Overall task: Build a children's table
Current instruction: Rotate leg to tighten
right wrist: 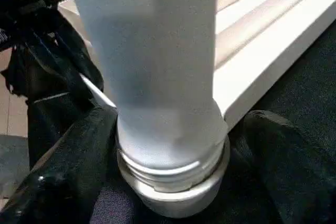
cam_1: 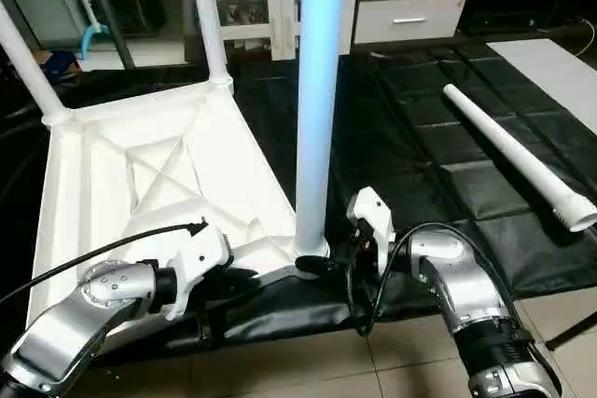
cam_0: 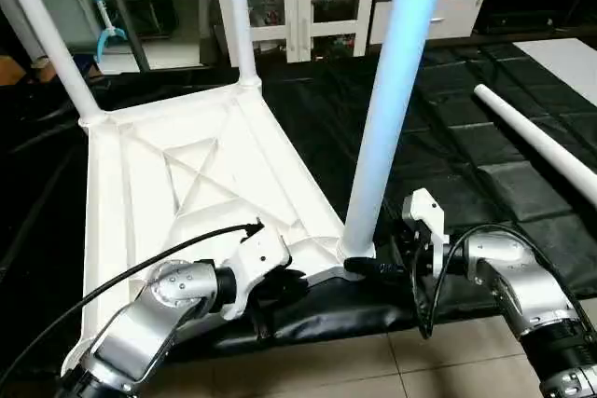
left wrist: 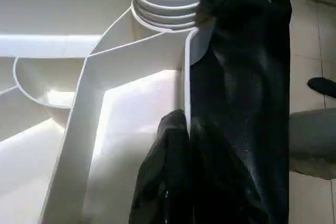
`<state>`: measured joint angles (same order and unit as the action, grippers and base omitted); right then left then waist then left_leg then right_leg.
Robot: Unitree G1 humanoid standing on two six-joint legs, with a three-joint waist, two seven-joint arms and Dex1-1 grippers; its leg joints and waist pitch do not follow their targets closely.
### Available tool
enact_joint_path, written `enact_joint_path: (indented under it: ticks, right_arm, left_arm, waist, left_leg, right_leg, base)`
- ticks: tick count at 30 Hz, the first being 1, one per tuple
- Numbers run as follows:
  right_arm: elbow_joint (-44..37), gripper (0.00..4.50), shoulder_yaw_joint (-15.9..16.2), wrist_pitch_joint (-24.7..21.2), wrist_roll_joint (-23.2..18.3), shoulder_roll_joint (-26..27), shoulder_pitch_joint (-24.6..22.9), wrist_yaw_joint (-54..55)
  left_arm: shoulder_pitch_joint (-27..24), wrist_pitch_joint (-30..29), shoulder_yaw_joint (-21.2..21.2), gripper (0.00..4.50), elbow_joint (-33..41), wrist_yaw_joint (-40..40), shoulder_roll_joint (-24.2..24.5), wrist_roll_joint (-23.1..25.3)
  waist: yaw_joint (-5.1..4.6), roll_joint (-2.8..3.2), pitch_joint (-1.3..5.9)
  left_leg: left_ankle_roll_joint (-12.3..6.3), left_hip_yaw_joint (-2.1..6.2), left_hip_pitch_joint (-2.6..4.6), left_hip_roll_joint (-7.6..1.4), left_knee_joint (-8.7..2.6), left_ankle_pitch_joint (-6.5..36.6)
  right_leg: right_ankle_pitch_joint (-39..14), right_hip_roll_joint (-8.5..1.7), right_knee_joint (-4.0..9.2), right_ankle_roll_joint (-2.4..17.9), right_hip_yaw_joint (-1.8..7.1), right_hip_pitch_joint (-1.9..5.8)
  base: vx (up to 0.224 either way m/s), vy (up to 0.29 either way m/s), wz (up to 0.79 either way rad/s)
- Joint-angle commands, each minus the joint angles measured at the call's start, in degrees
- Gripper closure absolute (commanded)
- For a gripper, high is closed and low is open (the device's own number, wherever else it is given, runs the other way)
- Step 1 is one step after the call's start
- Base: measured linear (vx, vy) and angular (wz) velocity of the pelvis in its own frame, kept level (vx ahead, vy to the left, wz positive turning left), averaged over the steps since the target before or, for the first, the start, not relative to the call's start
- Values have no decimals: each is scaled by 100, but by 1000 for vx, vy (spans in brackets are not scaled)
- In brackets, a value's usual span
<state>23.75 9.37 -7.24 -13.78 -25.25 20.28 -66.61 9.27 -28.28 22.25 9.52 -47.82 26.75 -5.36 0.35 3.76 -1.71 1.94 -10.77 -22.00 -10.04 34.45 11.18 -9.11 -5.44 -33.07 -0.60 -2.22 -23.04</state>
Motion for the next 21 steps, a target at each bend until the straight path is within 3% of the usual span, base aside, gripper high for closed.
enact_joint_path:
  ticks: [1, 16, 19, 21]
  right_arm:
    - [108, 73, -9, 206, 125, -36, 91, 32]
    - [294, 174, -181, 467, 15, 213, 138, 213]
    - [557, 179, -336, 570, 237, 566, 221, 1203]
    - [640, 180, -356, 566, 362, 689, 245, 1599]
  left_arm:
    - [-87, -73, 159, 450, -2, -141, 79, -22]
    - [-70, -63, 156, 450, -34, -129, 79, 12]
    - [59, -278, 97, 450, -283, 318, -186, 186]
    - [124, -357, 74, 450, -408, 542, -316, 279]
  waist:
    - [2, -88, 289]
    - [-26, -72, 279]
    - [-46, -69, 270]
    - [-104, -72, 256]
  left_leg:
    - [-262, 106, 91, -261, -477, 1643]
    - [-221, 118, 95, -257, -491, 1857]
    - [-199, 119, 84, -254, -495, 1873]
    - [-57, 127, 95, -239, -506, 2007]
  right_leg:
    - [-1596, -201, 353, 1265, 121, 195]
    - [-1834, -196, 375, 1224, 111, 186]
    - [-1874, -198, 377, 1222, 112, 180]
    - [-2162, -193, 404, 1126, 104, 162]
  base:
    - [0, 0, 0]
    - [0, 0, 0]
    - [0, 0, 0]
    - [0, 0, 0]
